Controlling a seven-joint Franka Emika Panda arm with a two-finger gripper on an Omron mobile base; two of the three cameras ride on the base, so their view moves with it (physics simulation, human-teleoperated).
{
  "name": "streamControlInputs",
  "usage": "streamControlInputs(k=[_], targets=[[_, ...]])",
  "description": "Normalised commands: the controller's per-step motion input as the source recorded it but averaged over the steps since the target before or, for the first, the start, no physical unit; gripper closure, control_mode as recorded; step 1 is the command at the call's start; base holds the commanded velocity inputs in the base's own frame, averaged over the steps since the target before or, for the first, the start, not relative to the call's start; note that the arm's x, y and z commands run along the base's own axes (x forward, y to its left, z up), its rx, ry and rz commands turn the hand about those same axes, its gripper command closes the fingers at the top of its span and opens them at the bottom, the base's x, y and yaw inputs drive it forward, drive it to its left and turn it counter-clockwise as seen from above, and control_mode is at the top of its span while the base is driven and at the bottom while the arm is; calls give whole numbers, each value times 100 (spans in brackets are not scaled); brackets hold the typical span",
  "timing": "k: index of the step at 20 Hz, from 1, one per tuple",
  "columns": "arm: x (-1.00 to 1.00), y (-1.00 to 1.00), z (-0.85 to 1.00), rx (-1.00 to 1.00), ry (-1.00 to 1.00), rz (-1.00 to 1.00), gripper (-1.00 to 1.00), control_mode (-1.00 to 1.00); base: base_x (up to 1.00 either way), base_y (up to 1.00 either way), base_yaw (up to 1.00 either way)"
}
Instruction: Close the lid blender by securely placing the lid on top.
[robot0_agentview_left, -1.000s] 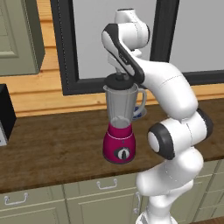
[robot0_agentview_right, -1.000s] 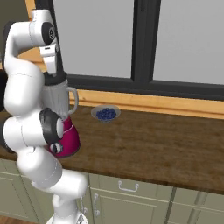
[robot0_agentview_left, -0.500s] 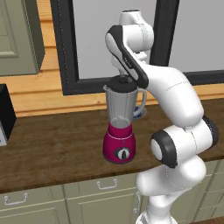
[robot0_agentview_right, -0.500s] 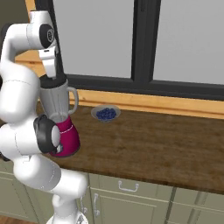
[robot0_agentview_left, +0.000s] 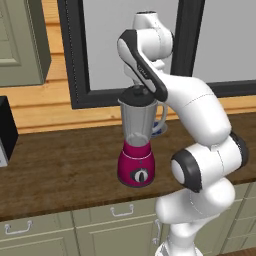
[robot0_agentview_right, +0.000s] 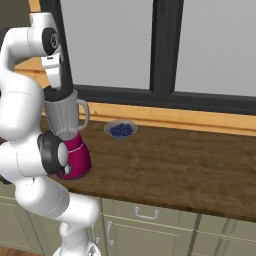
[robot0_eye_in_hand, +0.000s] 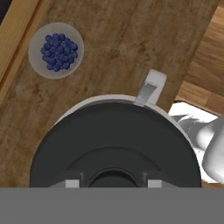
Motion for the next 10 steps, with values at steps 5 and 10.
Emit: streamControlInputs(k=[5,10], targets=[[0,18,-1,0,0,0,100,-100,0,0,0],[-3,-3,-20,3,1,0,100,-100,0,0,0]])
